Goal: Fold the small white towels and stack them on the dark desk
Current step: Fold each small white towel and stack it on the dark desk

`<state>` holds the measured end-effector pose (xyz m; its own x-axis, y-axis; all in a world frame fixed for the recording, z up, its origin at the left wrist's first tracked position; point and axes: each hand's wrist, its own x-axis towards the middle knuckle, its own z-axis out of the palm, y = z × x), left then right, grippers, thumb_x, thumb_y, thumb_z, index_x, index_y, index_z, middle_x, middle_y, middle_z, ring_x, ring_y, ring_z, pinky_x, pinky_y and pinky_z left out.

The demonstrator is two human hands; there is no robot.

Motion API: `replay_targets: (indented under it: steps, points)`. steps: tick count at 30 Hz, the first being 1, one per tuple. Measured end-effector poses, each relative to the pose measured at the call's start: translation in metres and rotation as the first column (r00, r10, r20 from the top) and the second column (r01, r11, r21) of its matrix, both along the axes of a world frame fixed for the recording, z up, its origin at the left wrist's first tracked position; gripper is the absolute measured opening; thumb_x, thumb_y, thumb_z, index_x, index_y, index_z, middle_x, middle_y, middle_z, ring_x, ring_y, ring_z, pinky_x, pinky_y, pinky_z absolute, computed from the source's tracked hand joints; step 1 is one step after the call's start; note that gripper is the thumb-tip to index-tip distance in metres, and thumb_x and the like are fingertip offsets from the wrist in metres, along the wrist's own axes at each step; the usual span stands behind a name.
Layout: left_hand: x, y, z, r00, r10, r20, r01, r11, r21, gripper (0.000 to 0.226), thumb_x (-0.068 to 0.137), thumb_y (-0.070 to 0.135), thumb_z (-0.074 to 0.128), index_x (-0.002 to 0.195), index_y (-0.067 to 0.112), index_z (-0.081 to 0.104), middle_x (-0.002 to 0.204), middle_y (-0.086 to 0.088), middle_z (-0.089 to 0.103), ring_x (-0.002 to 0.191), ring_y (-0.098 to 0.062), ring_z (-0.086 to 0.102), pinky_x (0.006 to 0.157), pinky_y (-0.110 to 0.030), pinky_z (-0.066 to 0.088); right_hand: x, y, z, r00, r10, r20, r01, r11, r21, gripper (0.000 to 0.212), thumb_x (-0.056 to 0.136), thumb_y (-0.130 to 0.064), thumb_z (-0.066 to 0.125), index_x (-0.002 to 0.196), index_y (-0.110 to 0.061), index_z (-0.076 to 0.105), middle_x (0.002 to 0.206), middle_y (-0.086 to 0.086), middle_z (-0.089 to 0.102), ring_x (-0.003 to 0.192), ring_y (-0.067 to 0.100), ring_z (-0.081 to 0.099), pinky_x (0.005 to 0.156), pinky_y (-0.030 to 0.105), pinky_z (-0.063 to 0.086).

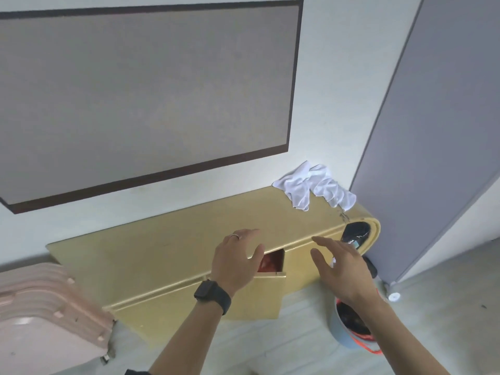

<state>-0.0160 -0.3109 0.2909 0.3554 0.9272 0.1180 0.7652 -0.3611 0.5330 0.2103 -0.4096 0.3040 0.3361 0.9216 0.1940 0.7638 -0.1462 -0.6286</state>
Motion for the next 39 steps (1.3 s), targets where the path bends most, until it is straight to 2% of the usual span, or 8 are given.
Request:
replay_targets:
  steps: [8,15,21,27,29,33,36,39]
  points:
    - [0.065,0.137,-0.05,0.999,-0.021,-0.037,0.016,0.99,-0.142,0.042,0.096,0.047,0.047,0.137,0.041,0.051,0.14,0.014,0.053,0.129,-0.013,0.045,0.107,-0.036,0.039,0.062,0.117,-0.044,0.998,-0.048,-0.05,0.037,0.979,-0.202,0.035,0.095,-0.039,0.059,0.13,-0.034,0.061,0.123,-0.011,0.061,0.123,0.014,0.046,0.091,0.023,0.033]
    - [0.113,0.228,-0.117,0.991,0.012,-0.137,-0.051,0.957,-0.285,0.041,0.097,0.046,0.048,0.138,0.039,0.05,0.142,0.009,0.053,0.128,-0.016,0.047,0.105,-0.034,0.041,0.133,0.245,-0.108,0.999,-0.006,-0.053,-0.013,0.937,-0.348,0.037,0.095,-0.036,0.06,0.131,-0.028,0.06,0.132,-0.005,0.058,0.127,0.019,0.046,0.101,0.031,0.036]
    - [0.16,0.303,-0.166,0.964,0.004,-0.265,-0.116,0.905,-0.41,0.046,0.099,0.039,0.045,0.144,0.03,0.043,0.151,0.001,0.045,0.134,-0.024,0.043,0.107,-0.038,0.04,0.189,0.371,-0.164,0.997,0.065,-0.033,-0.073,0.877,-0.474,0.039,0.095,-0.034,0.059,0.132,-0.022,0.058,0.134,0.001,0.057,0.124,0.023,0.049,0.097,0.034,0.039]
    - [0.185,0.357,-0.232,0.925,-0.061,-0.375,-0.132,0.874,-0.467,0.057,0.1,0.044,0.04,0.153,0.039,0.02,0.166,0.006,0.011,0.15,-0.022,0.016,0.12,-0.044,0.02,0.23,0.477,-0.223,0.996,0.088,0.029,-0.061,0.853,-0.518,0.039,0.095,-0.034,0.06,0.132,-0.024,0.058,0.137,0.003,0.051,0.121,0.025,0.049,0.089,0.03,0.036]
    - [0.192,0.366,-0.255,0.906,-0.1,-0.412,-0.127,0.863,-0.489,0.062,0.1,0.047,0.037,0.154,0.044,0.008,0.166,0.008,-0.002,0.153,-0.022,0.005,0.122,-0.048,0.011,0.24,0.501,-0.242,0.992,0.112,0.058,-0.063,0.839,-0.54,0.041,0.094,-0.035,0.062,0.133,-0.024,0.057,0.14,0.004,0.048,0.119,0.029,0.05,0.088,0.033,0.038]
    - [0.199,0.374,-0.294,0.882,-0.121,-0.456,-0.165,0.827,-0.537,0.068,0.099,0.055,0.032,0.152,0.05,-0.011,0.162,0.012,-0.023,0.151,-0.023,-0.016,0.12,-0.059,-0.003,0.253,0.521,-0.278,0.981,0.176,0.083,-0.094,0.801,-0.591,0.045,0.089,-0.039,0.066,0.131,-0.029,0.056,0.139,-0.002,0.043,0.12,0.028,0.048,0.077,0.032,0.039]
    - [0.2,0.37,-0.311,0.876,-0.115,-0.469,-0.181,0.821,-0.541,0.068,0.099,0.06,0.026,0.149,0.052,-0.02,0.158,0.014,-0.033,0.148,-0.02,-0.027,0.114,-0.064,-0.015,0.257,0.525,-0.291,0.983,0.169,0.073,-0.097,0.813,-0.574,0.037,0.091,-0.036,0.064,0.127,-0.03,0.06,0.136,-0.004,0.046,0.118,0.024,0.049,0.077,0.03,0.038]
    - [0.199,0.369,-0.313,0.881,-0.103,-0.461,-0.186,0.821,-0.54,0.066,0.098,0.063,0.023,0.148,0.054,-0.02,0.157,0.017,-0.035,0.147,-0.019,-0.028,0.113,-0.064,-0.017,0.259,0.526,-0.294,0.987,0.147,0.066,-0.093,0.854,-0.512,0.026,0.098,-0.03,0.055,0.12,-0.028,0.067,0.131,-0.006,0.055,0.112,0.023,0.057,0.079,0.029,0.04]
